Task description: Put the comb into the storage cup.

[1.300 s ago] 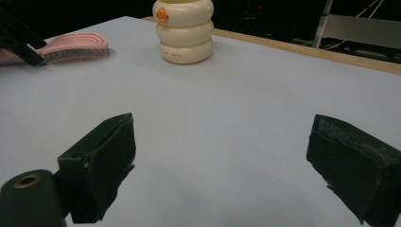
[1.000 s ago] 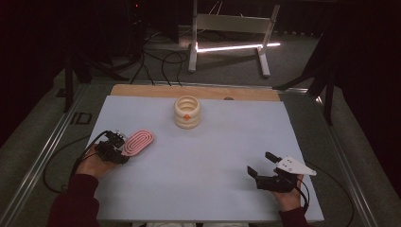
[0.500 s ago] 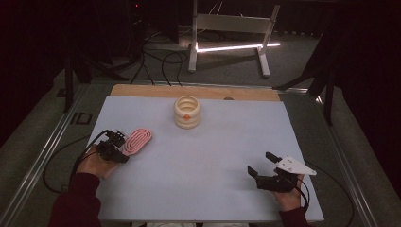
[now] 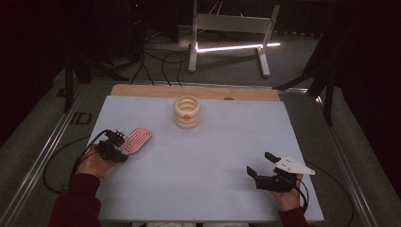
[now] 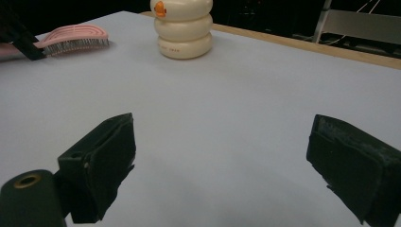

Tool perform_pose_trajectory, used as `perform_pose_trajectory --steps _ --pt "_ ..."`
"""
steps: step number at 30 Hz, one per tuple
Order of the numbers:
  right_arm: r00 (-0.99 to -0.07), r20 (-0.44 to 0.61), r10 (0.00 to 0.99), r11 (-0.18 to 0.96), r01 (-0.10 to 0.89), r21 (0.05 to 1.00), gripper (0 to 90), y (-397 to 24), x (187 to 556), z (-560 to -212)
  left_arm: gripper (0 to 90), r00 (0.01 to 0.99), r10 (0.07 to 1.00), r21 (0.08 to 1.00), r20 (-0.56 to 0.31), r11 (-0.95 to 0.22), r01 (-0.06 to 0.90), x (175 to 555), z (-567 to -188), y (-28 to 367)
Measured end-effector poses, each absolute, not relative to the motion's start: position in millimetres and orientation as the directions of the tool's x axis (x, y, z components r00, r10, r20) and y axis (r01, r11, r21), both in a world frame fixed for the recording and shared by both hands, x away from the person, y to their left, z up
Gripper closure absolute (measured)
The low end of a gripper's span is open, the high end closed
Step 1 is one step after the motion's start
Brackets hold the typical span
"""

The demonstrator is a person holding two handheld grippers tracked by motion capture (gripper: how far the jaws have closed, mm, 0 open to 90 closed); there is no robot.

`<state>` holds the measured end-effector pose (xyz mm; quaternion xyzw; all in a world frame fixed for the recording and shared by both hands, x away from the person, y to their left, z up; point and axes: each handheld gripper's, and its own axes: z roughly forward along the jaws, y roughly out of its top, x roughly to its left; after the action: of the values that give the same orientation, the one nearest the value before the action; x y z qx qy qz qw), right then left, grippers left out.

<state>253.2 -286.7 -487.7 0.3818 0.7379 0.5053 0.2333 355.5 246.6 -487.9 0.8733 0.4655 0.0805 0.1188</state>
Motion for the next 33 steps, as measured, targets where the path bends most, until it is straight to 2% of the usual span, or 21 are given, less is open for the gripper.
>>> perform_pose_trajectory --steps 33 --pt "-0.596 0.044 0.802 0.194 0.33 0.924 8.8 -287.8 253.9 -488.0 69.9 0.544 0.839 0.417 0.029 -0.504 0.756 348.0 -462.7 241.9"
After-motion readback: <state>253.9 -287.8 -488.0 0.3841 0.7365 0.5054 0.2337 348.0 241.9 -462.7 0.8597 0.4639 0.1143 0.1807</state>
